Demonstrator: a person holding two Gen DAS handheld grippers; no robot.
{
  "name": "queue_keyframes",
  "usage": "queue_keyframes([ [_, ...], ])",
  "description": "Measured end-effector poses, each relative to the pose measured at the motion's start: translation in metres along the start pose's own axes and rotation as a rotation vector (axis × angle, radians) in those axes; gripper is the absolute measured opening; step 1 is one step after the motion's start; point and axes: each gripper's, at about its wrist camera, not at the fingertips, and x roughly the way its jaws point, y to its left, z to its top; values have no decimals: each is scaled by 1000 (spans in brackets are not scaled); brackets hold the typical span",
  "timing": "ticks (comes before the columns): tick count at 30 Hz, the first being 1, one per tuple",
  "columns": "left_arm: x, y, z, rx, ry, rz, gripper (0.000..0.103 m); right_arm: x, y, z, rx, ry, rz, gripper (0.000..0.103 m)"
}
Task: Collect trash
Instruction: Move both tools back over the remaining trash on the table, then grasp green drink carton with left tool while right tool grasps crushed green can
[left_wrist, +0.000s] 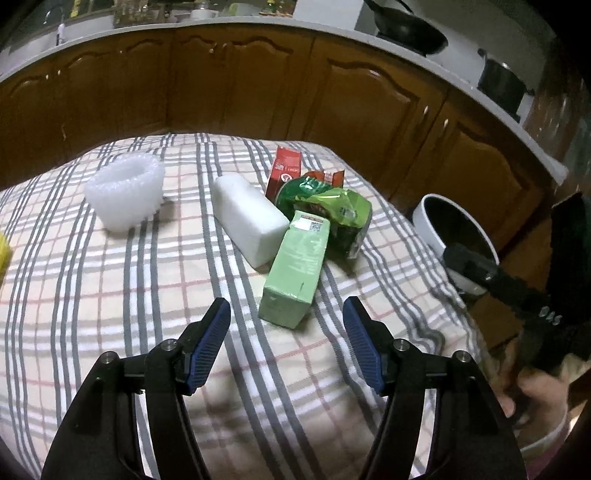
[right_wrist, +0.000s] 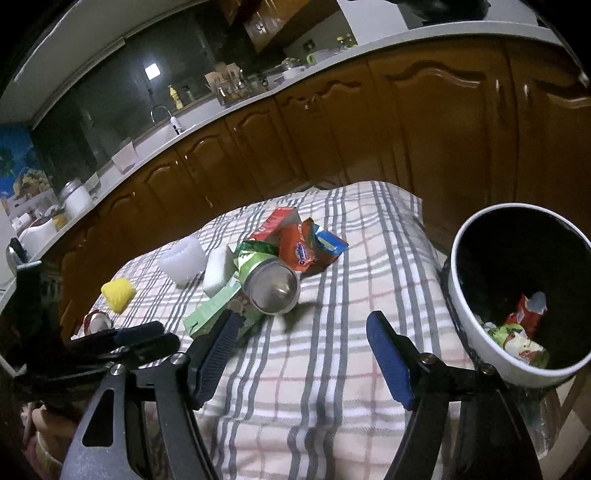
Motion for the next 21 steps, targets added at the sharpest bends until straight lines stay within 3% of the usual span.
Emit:
queue_keyframes([
  [9,48,-10,17,55,37,11,63,10,-3,9,5,8,-6,74],
  [10,53,-9,17,54,46,10,59,12,-2,10,3,9,-2,74],
  [11,55,-7,16,50,52,1,41,14,-1,12,2,11,3,74],
  [12,56,-5,14,47,61,-9,35,16,1,13,1,11,10,74],
  [21,11,26,-18,-29,36,-13,31,58,40,29,-161,46,88,74],
])
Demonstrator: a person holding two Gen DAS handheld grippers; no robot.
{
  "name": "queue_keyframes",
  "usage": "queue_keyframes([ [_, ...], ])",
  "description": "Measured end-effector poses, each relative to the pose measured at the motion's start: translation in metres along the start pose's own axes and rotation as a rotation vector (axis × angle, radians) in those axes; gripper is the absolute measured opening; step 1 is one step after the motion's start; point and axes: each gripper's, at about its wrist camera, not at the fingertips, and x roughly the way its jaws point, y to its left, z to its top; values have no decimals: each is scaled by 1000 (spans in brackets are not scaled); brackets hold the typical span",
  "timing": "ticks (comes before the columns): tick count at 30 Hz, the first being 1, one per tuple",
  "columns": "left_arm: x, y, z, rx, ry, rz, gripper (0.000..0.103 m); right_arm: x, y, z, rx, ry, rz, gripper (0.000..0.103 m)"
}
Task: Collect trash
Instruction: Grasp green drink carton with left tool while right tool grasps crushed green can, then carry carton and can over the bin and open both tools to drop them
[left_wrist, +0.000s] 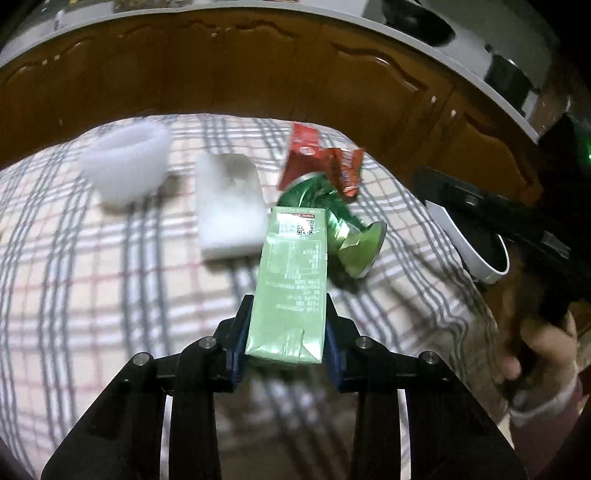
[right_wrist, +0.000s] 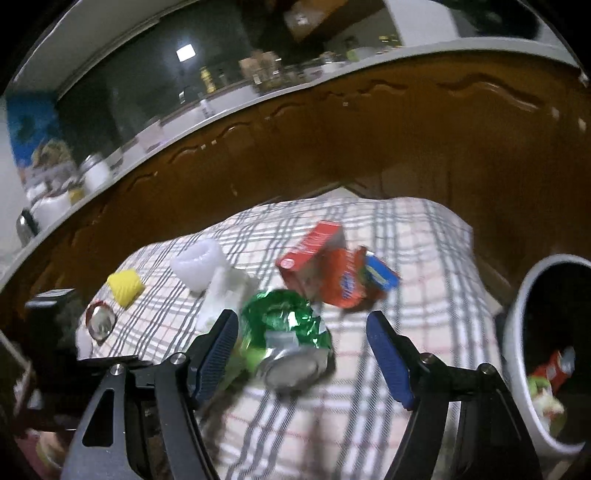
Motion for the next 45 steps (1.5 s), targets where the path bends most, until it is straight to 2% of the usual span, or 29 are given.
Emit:
queue_keyframes([
  [4,-13,15,-10,-38,-5,19,31,27,10,-5,-33,75,30,74],
  [9,-20,27,-14,-61,-8,42,31,53,5,-17,18,157,46,75],
  [13,-19,29,-13,-71,-10,44,31,50,-9,-16,104,145,104,75],
  [19,-19,30,-12,-66,-13,42,31,53,-41,-12,230,136,128,74],
  [22,-20,29,-12,-70,-16,43,31,60,-40,-14,235,165,139,70],
  [23,-20,29,-11,-71,-17,43,31,60,-36,-14,220,169,143,65],
  [24,-20,29,-11,-71,-19,43,31,61,-32,-14,209,177,155,60],
  [25,-20,29,-12,-71,-19,43,31,62,-29,-15,203,186,167,46],
  [26,-20,29,-12,-73,-17,44,31,62,-26,-16,199,191,176,38],
  [30,-23,27,-11,-76,-27,38,31,49,-18,-18,177,161,171,29],
  [32,-24,23,-11,-71,-31,34,30,37,-19,-20,184,137,178,12],
  [36,-26,11,-11,-50,-39,21,30,7,-13,-26,134,89,91,12],
  [39,-27,-1,-10,-29,-47,10,30,-7,-12,-31,122,74,75,12],
  [45,-32,-20,-3,2,-72,-14,30,-55,-28,-39,150,-15,13,12],
])
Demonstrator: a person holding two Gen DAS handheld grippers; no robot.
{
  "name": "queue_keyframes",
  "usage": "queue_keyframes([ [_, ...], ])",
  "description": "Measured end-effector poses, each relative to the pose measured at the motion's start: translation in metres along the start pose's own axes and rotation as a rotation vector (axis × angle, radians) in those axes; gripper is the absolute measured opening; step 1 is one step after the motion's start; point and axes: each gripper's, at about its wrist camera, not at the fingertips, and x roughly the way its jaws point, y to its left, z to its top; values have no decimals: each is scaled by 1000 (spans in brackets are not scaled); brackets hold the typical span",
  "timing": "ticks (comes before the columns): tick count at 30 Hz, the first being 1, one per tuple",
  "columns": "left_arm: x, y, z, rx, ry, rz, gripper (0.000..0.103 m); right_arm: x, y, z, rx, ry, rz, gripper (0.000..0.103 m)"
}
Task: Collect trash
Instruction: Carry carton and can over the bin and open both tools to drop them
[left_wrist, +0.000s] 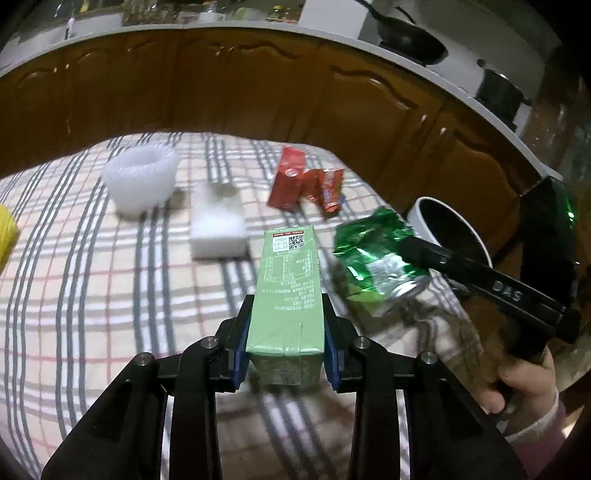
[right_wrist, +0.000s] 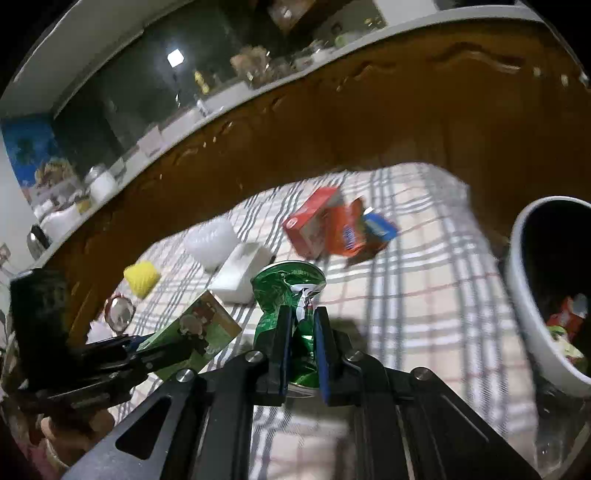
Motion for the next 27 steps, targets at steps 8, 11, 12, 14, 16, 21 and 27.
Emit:
queue_keyframes([
  [8,7,-46,10,80,-12,-62,30,-57,-36,-7,67,-101,-107,12],
  [11,11,-65,15,112,-13,-85,30,-74,-50,-8,91,-129,-147,12],
  [12,12,-69,16,118,-14,-90,30,-79,-55,-9,100,-138,-160,12],
  [14,15,-82,19,138,-14,-105,30,-91,-66,-9,118,-158,-181,12],
  [16,18,-92,23,152,-13,-115,30,-99,-72,-9,127,-174,-200,12],
  [21,27,-117,30,185,-11,-142,30,-117,-89,-7,134,-205,-251,12],
  [27,43,-147,40,230,-13,-160,30,-130,-113,-2,169,-227,-287,12],
])
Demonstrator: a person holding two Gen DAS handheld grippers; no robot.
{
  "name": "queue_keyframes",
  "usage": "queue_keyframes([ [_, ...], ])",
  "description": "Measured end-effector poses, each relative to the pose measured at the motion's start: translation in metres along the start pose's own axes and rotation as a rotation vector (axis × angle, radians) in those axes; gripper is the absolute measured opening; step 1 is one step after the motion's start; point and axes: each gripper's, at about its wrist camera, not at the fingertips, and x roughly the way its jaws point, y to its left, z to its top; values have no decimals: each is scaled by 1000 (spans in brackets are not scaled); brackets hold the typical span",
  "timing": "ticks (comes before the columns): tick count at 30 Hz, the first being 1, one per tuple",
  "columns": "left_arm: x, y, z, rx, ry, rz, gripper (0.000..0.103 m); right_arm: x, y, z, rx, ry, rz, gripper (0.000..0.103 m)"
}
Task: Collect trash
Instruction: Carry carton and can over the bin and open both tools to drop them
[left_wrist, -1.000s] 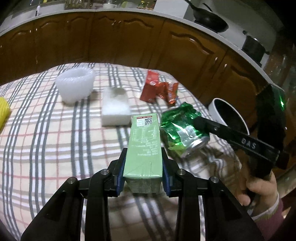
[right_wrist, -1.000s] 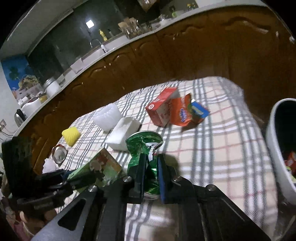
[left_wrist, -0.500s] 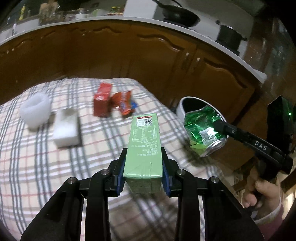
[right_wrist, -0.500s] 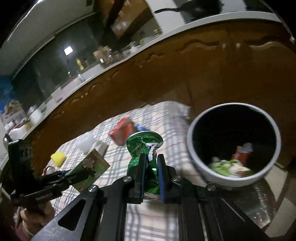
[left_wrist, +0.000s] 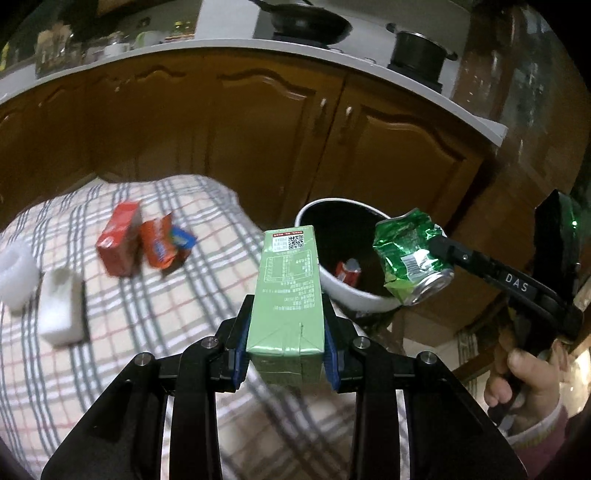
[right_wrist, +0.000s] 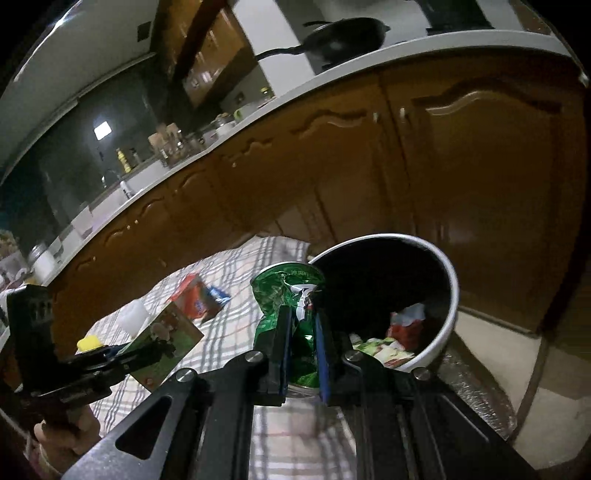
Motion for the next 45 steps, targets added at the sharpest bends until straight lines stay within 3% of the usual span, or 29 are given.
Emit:
queue_keyframes([
  [13,45,-41,36,71,25,-34,30,6,-30,11,30,-23,-59,12],
  [21,68,-52,48,94,50,-34,30,16,-42,13,51,-8,-48,12],
  [42,109,-73,57,125,120,-35,30,41,-56,21,50,49,-98,12],
  [45,113,-74,58,121,123,-21,32,45,-59,22,56,58,-98,16],
])
